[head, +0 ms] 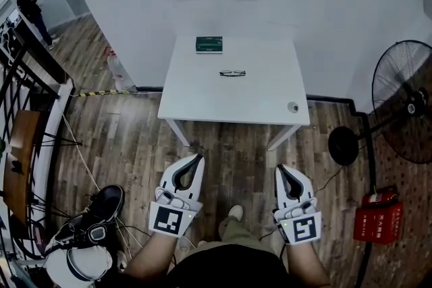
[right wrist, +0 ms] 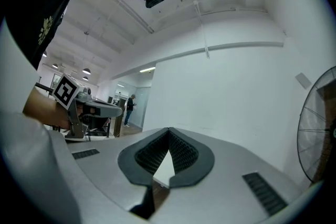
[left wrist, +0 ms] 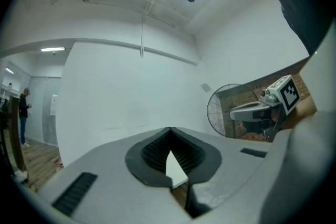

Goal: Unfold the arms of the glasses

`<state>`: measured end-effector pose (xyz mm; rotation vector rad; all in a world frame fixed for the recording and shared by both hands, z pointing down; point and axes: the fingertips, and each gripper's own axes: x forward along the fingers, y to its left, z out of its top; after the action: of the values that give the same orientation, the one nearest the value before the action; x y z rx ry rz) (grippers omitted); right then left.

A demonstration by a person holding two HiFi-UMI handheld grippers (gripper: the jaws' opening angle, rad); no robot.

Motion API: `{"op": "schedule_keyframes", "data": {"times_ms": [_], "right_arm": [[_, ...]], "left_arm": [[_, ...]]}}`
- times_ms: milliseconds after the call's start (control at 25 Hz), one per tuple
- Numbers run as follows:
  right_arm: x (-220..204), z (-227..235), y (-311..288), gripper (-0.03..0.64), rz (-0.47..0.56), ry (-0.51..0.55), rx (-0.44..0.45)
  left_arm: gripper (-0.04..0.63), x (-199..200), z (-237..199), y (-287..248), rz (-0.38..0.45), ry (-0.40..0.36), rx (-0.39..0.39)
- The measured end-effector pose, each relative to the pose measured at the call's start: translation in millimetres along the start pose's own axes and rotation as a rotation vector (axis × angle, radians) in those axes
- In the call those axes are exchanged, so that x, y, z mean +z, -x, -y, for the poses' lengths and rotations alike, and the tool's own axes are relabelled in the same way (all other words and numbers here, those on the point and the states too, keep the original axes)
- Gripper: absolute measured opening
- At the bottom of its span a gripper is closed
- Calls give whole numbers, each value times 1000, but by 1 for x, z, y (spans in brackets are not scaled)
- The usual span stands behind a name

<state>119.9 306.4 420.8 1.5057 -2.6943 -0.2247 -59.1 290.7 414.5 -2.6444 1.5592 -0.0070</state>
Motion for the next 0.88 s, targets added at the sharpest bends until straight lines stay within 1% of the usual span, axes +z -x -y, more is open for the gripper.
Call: {"op": "schedule_keyframes", "data": {"times_ms": [80, 200, 280, 400, 520, 680, 880], "right_arm": [[1, 11, -7, 0, 4, 1, 8], [-1, 26, -20, 0, -6, -34, 18], [1, 36, -28, 0, 2, -35, 33], [3, 51, -37, 0, 10, -32, 56], [3, 65, -46, 0, 15, -35, 69], [11, 67, -53, 0, 35, -2, 96], [10, 62, -55, 0, 47, -44, 111]], "left_arm": [[6, 6, -5, -8, 10, 14, 8], [6, 16, -19, -22, 31, 9, 74], [6, 21, -26, -30, 41, 1, 117], [6, 28, -29, -43, 43, -23, 151], [6, 32, -27, -52, 44, -52, 171], [6, 33, -23, -48, 20, -65, 176], [6, 30, -25, -44, 9, -57, 192]]}}
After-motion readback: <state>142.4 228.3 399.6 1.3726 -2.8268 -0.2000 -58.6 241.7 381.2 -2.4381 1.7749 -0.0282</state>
